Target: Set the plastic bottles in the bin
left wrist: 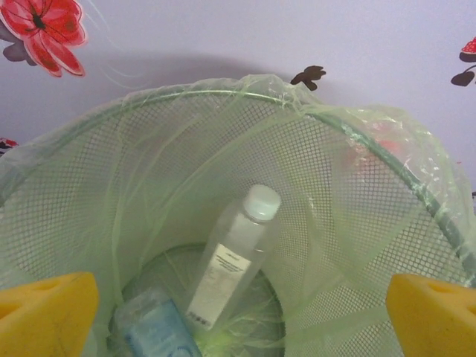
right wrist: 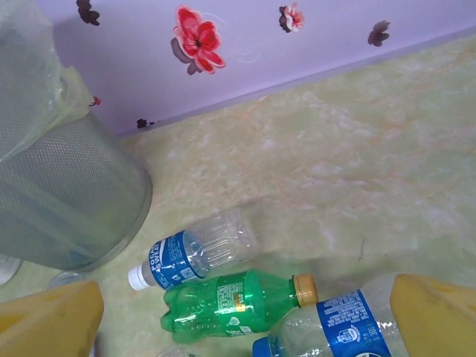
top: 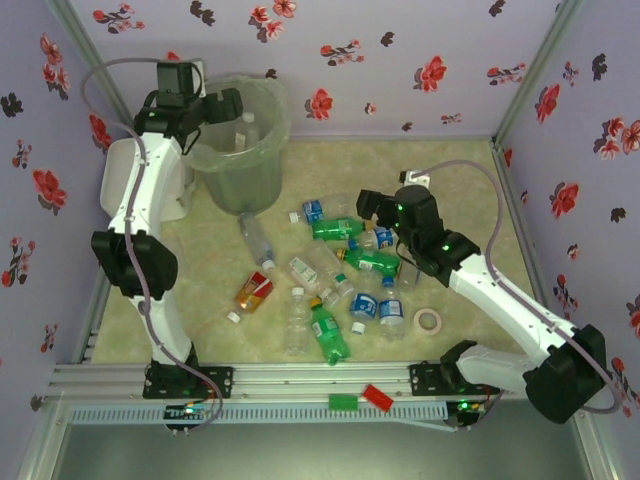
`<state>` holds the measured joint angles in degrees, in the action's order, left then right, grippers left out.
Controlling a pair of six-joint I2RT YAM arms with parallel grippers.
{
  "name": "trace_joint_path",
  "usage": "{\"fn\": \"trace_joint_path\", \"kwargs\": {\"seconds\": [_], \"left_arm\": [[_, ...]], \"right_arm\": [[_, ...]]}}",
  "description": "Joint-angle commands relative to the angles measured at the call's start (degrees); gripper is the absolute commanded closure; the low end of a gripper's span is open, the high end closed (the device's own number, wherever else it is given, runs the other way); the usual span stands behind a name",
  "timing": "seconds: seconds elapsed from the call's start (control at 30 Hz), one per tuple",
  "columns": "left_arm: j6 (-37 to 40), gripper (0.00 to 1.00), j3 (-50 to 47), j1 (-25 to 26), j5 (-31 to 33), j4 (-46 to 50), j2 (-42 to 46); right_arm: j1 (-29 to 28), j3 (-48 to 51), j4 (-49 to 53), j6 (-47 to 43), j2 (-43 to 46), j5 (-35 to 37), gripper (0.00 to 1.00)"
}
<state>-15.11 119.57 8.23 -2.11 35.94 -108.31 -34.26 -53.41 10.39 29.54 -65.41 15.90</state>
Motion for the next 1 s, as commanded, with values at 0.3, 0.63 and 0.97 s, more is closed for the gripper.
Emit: {"fn": "trace_joint_path", "kwargs": {"seconds": [0.3, 0.63, 0.97], "left_arm": [[-3.7, 0.00, -26.6, 0.8, -3.5, -11.4, 26.8], [-16.1, 0.00, -64.3, 7.7, 1.0, -12.8, 52.3], [-17.0, 0.00, -78.9, 12.6, 1.0, -3.6, 58.8]], "right_arm": [[-0.3, -1.1, 3.4, -5.8, -0.8, -2.9, 0.00], [-0.1, 1.6, 3.3, -5.2, -1.4, -3.6, 0.00], [-0.1, 7.6, -2.1, 0.8, -0.5, -9.3, 0.00]]}}
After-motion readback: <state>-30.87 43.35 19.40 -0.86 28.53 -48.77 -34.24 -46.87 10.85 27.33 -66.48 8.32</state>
